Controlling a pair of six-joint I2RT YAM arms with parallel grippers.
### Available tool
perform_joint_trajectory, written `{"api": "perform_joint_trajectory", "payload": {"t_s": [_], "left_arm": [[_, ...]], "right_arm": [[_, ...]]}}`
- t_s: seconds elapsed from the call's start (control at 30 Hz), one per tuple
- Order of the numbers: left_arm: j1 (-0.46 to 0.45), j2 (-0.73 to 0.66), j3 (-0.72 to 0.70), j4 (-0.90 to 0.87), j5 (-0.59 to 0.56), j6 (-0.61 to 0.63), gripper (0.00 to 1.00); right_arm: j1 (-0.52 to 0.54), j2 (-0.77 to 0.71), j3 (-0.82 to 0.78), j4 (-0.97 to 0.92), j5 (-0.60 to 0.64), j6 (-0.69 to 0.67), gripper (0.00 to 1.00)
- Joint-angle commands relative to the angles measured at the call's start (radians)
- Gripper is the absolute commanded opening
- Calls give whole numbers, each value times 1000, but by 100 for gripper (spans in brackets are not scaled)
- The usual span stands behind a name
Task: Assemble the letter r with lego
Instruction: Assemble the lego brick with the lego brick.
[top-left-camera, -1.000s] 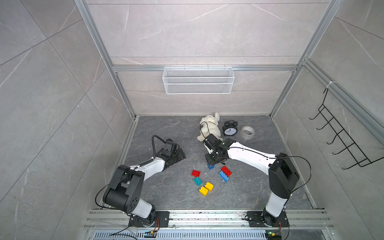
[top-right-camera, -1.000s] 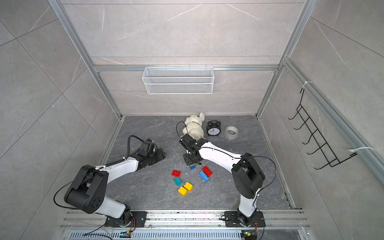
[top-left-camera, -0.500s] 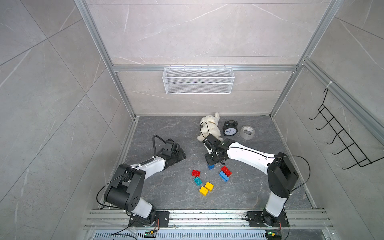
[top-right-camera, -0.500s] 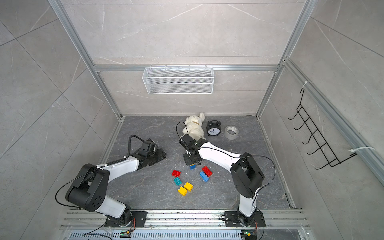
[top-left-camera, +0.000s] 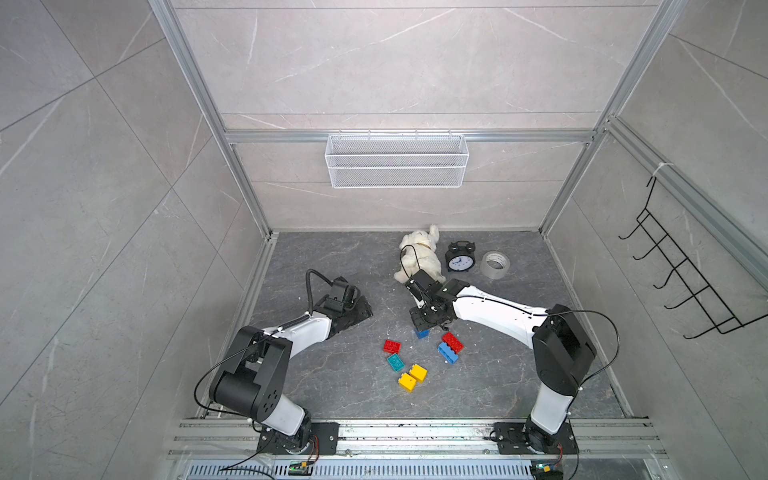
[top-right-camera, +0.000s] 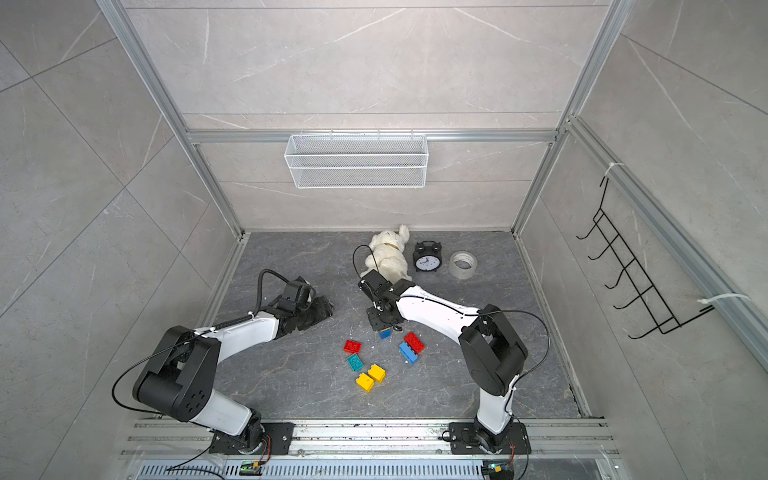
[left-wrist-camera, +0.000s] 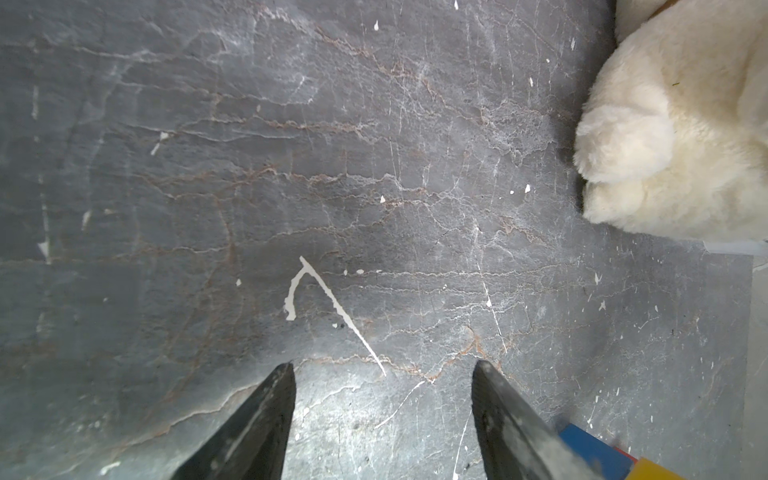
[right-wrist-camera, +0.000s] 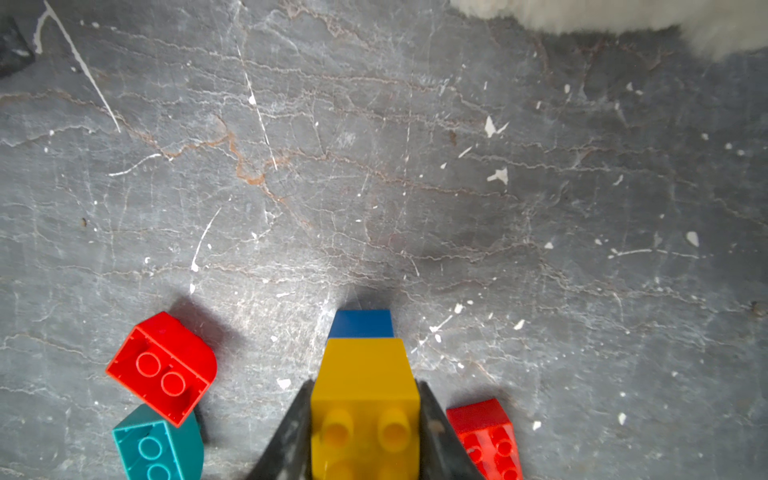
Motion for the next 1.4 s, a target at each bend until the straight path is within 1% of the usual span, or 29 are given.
{"api": "perform_joint_trajectory", "payload": {"t_s": [0.0,0.67,1.03,1.13,1.37], "left_arm": [[5,0,25,8,4,-2,70],[5,22,28,21,21,-7,70],[6,28,27,26,24,-9,70],[6,30,27,27,26,-9,70],[6,34,30,28,30,-9,70]], "right_arm": [[-1,-1,-48,8,-3,26,32],[11,-21,-89,-10,-25,48,32],[37,-27,-93,-54,38,49,31],[38,-36,-111,-47,41,56,31],[54,-90,-166,34,61,73,31]]}}
